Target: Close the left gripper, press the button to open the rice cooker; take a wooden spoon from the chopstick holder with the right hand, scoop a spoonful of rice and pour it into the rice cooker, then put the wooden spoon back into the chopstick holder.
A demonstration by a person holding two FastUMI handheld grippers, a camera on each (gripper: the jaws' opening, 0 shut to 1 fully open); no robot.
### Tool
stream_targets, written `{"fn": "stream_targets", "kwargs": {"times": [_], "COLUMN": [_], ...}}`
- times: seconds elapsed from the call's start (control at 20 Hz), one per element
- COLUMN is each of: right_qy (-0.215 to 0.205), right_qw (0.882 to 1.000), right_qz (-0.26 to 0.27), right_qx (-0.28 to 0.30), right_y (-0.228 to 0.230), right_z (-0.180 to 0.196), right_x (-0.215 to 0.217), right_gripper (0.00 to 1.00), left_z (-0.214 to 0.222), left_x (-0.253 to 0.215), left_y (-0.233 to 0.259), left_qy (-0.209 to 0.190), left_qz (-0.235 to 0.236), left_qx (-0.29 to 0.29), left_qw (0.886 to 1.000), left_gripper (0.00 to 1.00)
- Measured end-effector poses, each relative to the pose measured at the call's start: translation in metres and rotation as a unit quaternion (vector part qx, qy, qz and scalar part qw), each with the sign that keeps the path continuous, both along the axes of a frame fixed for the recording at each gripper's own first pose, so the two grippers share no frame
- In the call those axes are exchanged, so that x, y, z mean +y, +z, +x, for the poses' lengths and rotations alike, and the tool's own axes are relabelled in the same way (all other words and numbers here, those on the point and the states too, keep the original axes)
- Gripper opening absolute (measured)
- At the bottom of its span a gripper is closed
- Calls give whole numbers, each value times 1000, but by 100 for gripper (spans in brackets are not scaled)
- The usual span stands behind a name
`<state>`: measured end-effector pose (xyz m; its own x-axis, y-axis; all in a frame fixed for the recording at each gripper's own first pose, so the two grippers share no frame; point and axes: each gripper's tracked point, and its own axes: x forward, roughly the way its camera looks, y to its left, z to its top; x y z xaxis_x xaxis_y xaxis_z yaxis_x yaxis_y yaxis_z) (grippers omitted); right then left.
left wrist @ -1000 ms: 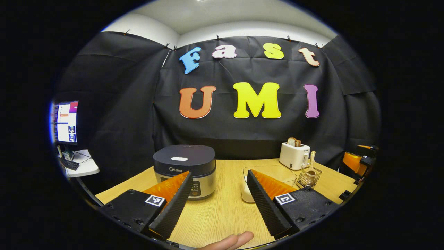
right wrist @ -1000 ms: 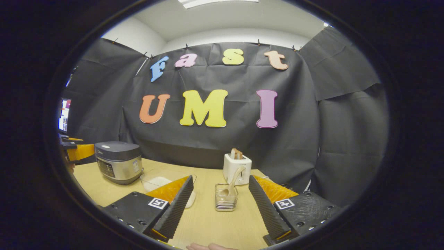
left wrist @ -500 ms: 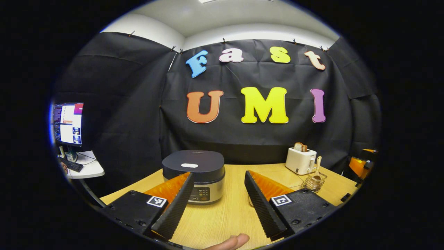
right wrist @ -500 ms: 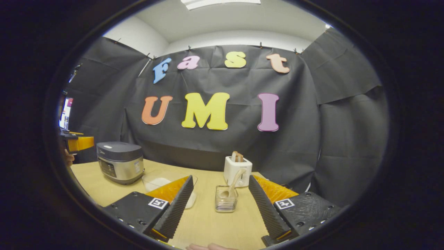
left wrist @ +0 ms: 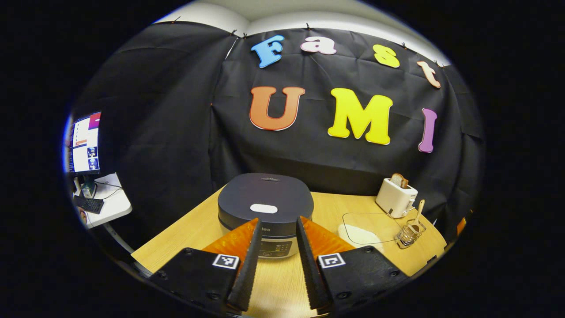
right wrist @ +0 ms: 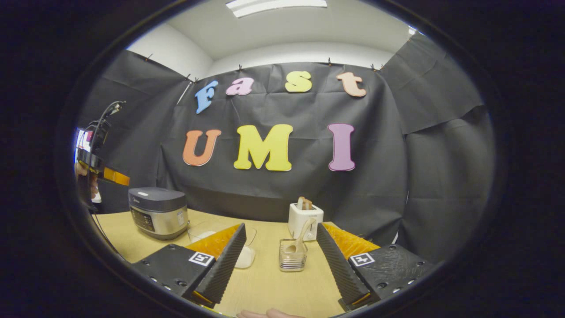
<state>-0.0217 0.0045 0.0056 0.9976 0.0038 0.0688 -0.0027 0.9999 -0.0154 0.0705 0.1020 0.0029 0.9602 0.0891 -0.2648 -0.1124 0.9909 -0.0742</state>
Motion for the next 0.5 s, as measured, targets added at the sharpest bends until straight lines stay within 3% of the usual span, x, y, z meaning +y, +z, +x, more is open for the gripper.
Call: {"fn": "stream_targets", "kwargs": {"times": [0.25, 0.3, 0.5], "right_qy": [18, 25, 37], "right_qw": [1000, 999, 999], "right_qz": [7, 18, 23], "right_qx": [6, 7, 14], "right_y": [-12, -13, -22], "right_z": [2, 2, 6], "right_x": [12, 15, 19], "right_gripper": [97, 98, 96], "left_z": [42, 48, 73], "left_x": [23, 29, 32], "left_y": [-6, -11, -23], "left_qy": [-5, 2, 1], "left_qz": [20, 28, 28], "left_qx": [51, 61, 88], "left_qw": [998, 998, 996], "left_gripper": [27, 17, 4]}}
